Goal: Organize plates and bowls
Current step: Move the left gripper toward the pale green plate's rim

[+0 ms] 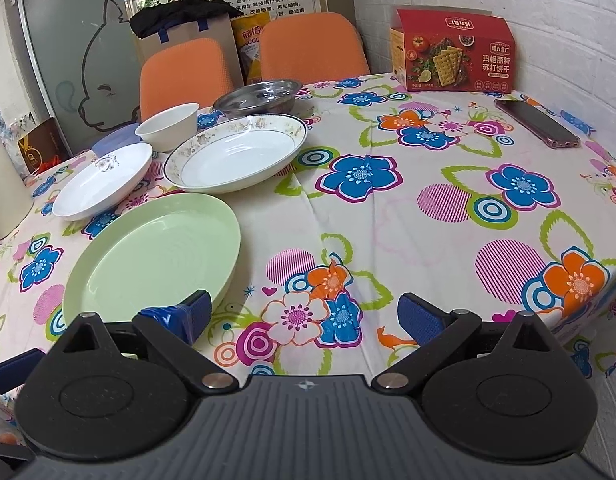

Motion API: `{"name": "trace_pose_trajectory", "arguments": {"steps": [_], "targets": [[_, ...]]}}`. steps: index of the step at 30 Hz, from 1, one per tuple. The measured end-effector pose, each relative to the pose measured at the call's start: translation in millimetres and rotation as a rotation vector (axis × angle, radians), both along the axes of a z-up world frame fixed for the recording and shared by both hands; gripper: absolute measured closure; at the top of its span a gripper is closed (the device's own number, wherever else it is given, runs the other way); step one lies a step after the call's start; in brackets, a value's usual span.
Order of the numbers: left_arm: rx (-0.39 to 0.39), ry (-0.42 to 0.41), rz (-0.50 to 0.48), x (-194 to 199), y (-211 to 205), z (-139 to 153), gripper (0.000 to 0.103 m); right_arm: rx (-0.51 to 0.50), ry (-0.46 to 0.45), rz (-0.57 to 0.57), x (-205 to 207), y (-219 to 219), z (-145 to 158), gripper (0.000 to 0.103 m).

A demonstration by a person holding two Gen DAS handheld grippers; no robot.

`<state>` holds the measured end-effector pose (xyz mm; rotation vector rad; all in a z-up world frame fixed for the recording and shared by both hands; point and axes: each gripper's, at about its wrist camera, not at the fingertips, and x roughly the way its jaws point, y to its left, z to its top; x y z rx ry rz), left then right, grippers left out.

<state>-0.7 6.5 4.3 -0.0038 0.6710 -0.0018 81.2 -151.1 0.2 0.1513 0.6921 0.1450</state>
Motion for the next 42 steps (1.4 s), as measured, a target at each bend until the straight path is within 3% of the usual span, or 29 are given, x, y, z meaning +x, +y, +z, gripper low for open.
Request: {"name": "trace_pose_trajectory", "arguments": {"steps": [9,18,42], "targets": [[-0.002,-0.014,0.005,1,4,6,0.002,-0.006,-0.018,0.002,2,2,1,0.015],[-0.013,-0.004,0.070,15,26,16,0.002,-0.012,-0.005,0.027,17,9,5,0.016],[-0.007,0.041,0.177,65,66,26,0.002,-0.056,0.082,0.091,68,39,0,0.016]]}}
